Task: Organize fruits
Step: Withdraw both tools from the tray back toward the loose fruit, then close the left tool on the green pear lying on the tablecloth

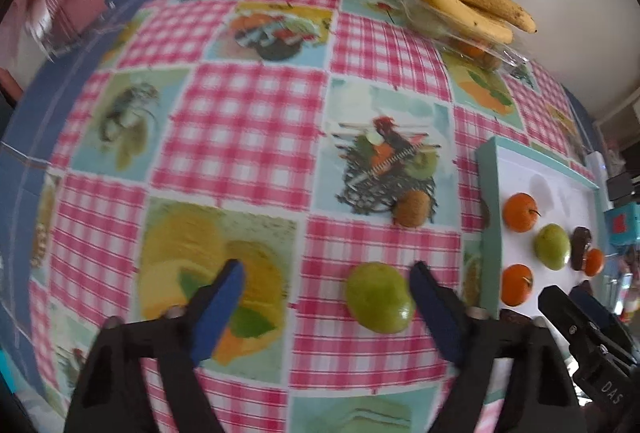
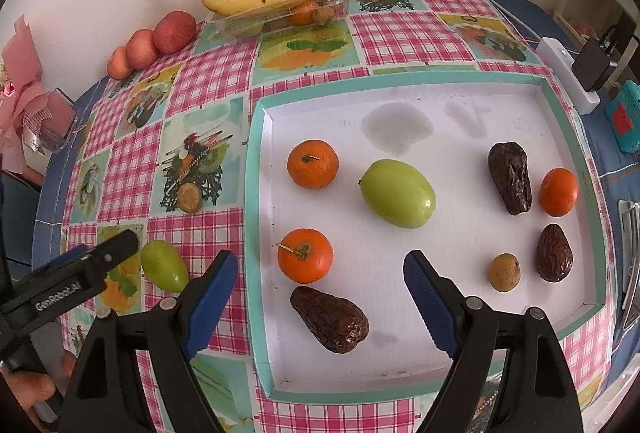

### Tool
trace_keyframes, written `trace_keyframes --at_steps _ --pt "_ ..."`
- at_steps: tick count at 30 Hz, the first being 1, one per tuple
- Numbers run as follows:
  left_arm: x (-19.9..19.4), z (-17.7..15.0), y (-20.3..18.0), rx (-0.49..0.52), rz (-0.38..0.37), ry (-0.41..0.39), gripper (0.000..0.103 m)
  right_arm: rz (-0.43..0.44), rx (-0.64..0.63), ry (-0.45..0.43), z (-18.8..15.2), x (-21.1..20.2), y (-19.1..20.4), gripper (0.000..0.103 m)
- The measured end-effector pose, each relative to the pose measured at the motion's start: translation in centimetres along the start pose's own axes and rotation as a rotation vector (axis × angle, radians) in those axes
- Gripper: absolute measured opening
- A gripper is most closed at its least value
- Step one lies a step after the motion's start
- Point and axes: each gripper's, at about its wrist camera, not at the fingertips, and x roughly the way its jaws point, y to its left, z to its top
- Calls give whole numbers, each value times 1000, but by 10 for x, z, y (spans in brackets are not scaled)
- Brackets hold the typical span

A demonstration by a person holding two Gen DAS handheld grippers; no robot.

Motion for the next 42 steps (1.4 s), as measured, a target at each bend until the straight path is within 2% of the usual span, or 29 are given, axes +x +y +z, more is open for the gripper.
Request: trace_keyframes --at_steps 2,6,9,14,17,31,42 --pt "6 -2 -3 -1 -20 21 72 0 4 -4 0 -1 -1 86" --pt "8 -4 -8 -22 -98 39 56 -2 13 -11 0 -3 -2 86" --pt "9 -4 -12 -15 -112 40 51 -2 16 -14 -1 -4 -3 86" --pt "13 -4 -17 -14 -157 58 47 -3 14 -16 -1 -5 -3 86" --pt "14 -5 -19 -11 -178 68 40 -3 14 -16 -1 -5 -4 86" --pt "15 -4 -15 -26 -190 59 39 -6 12 -17 0 -6 -5 86" --pt "-11 7 7 -86 -213 -31 39 -14 4 -29 1 -4 -3 86"
